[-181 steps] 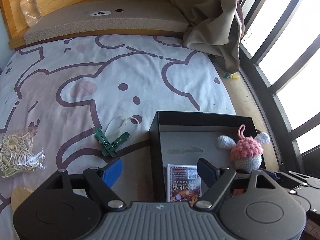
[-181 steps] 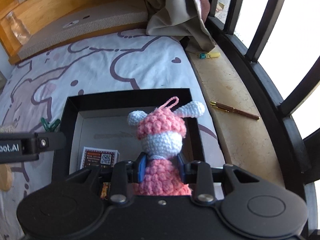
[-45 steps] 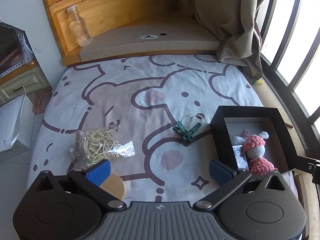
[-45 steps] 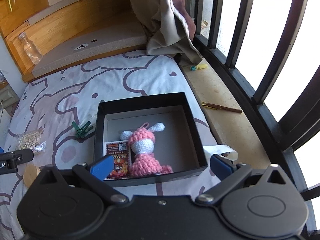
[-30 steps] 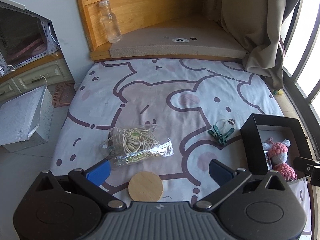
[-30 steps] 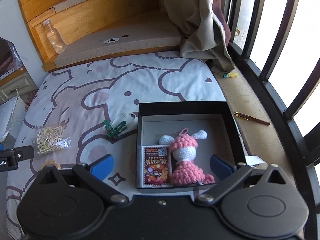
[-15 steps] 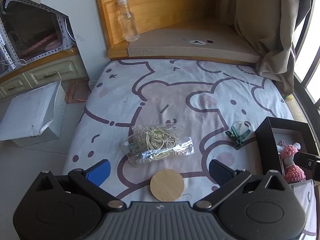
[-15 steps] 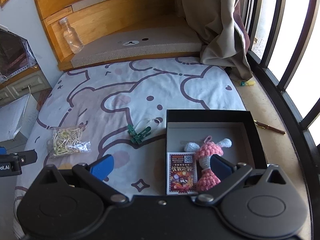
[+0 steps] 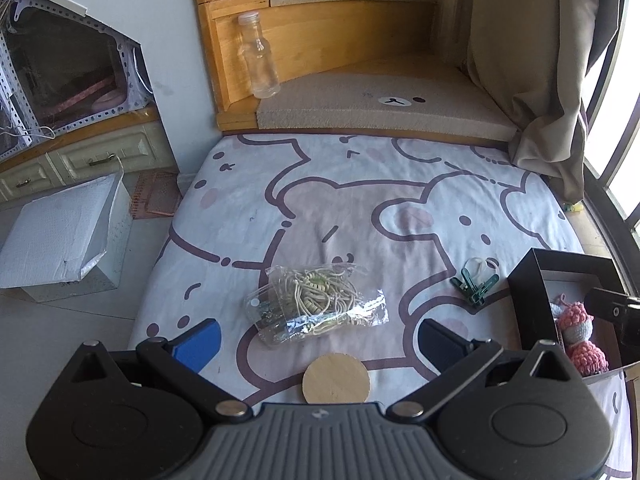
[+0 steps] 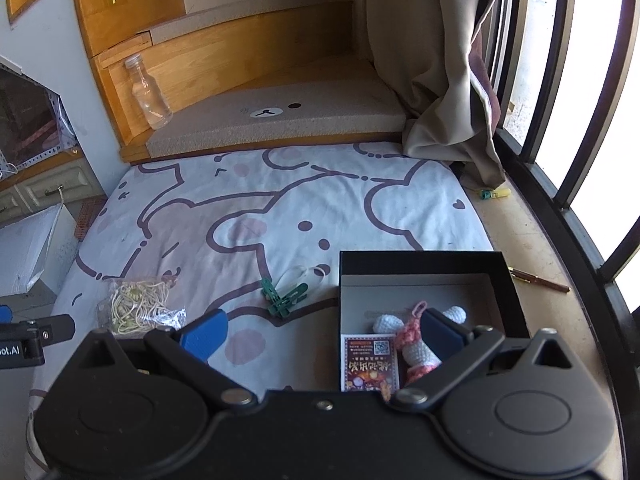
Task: Organize objects
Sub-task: 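Move the left gripper toward the round wooden coaster on the bed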
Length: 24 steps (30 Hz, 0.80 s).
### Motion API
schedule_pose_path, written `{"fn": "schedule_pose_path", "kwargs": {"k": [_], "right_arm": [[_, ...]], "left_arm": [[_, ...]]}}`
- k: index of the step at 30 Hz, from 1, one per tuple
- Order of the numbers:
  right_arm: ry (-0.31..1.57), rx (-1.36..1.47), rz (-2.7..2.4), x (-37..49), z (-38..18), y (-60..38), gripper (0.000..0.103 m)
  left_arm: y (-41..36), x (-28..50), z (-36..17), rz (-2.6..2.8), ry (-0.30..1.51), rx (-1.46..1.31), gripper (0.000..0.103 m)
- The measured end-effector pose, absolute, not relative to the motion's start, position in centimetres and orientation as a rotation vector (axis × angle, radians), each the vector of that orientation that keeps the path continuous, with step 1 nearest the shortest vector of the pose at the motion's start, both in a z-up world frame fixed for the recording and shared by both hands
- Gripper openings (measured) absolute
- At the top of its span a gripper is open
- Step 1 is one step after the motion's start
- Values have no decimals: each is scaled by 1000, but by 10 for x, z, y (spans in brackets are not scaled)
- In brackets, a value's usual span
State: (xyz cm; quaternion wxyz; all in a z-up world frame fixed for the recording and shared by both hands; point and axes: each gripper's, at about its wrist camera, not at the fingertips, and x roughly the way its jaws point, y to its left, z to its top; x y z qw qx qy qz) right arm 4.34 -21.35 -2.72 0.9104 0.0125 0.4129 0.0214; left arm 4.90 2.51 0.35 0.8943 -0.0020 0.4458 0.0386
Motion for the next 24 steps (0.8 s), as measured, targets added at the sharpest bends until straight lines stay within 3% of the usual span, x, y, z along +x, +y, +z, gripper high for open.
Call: {"fn": "schedule_pose_path", "kwargs": {"k": [24], "right_arm": [[842,81,150,108,-62,-169,103]], "left_arm": [[30,72,-65,-61,1097,104,102]]}}
